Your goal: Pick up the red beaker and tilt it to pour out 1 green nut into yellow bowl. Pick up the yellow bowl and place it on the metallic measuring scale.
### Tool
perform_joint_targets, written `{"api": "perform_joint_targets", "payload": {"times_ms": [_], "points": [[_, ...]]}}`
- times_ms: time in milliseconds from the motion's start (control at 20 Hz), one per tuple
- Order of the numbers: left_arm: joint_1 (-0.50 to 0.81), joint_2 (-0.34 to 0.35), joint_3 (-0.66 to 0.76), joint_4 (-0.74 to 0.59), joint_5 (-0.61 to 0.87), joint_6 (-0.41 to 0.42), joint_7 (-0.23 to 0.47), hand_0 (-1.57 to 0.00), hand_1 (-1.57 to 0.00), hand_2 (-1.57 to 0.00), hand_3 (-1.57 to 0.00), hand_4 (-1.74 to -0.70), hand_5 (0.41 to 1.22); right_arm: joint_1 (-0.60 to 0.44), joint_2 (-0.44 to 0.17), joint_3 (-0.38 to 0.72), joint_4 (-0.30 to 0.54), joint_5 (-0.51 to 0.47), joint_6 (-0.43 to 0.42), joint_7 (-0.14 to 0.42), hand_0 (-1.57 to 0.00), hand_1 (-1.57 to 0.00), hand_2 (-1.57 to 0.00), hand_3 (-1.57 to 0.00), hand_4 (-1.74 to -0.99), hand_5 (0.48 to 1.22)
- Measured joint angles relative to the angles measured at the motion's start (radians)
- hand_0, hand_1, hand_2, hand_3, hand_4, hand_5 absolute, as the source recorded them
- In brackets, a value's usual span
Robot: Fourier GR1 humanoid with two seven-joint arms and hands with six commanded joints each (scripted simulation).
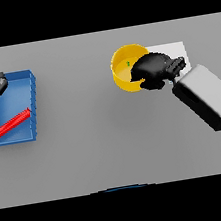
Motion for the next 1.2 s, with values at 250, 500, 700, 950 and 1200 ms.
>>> {"api": "perform_joint_targets", "payload": {"times_ms": [250,500,700,950,1200], "points": [[0.016,0.012,0.003,-0.024,0.000,0.005,0.009,0.00,0.00,0.00,0.00,-0.74,0.708,-0.018,-0.063,-0.060,0.076,0.014,-0.079,-0.015,-1.57,-1.57,-1.54,-1.21,-1.741,1.221],[0.009,0.011,0.006,-0.022,0.003,-0.002,0.011,0.00,0.00,0.00,0.00,-0.73,0.696,-0.048,-0.091,-0.113,0.218,0.018,-0.153,-0.056,-1.57,-1.57,-1.51,-1.17,-1.741,1.221],[0.019,0.018,0.006,-0.027,0.004,-0.008,0.007,0.00,0.00,0.00,0.00,-0.72,0.684,-0.059,-0.090,-0.127,0.347,0.044,-0.225,-0.086,-1.57,-1.57,-1.46,-1.26,-1.741,1.221],[0.026,0.024,0.007,-0.034,-0.003,0.003,0.018,0.00,0.00,0.00,0.00,-0.72,0.679,-0.066,-0.070,-0.144,0.483,0.054,-0.289,-0.111,-1.57,-1.57,-1.40,-1.35,-1.741,1.221],[0.026,0.025,0.005,-0.046,-0.001,-0.002,0.023,0.00,0.00,0.00,0.00,-0.73,0.673,-0.070,-0.040,-0.151,0.574,0.055,-0.341,-0.154,-1.57,-1.57,-1.34,-1.40,-1.741,1.221]]}}
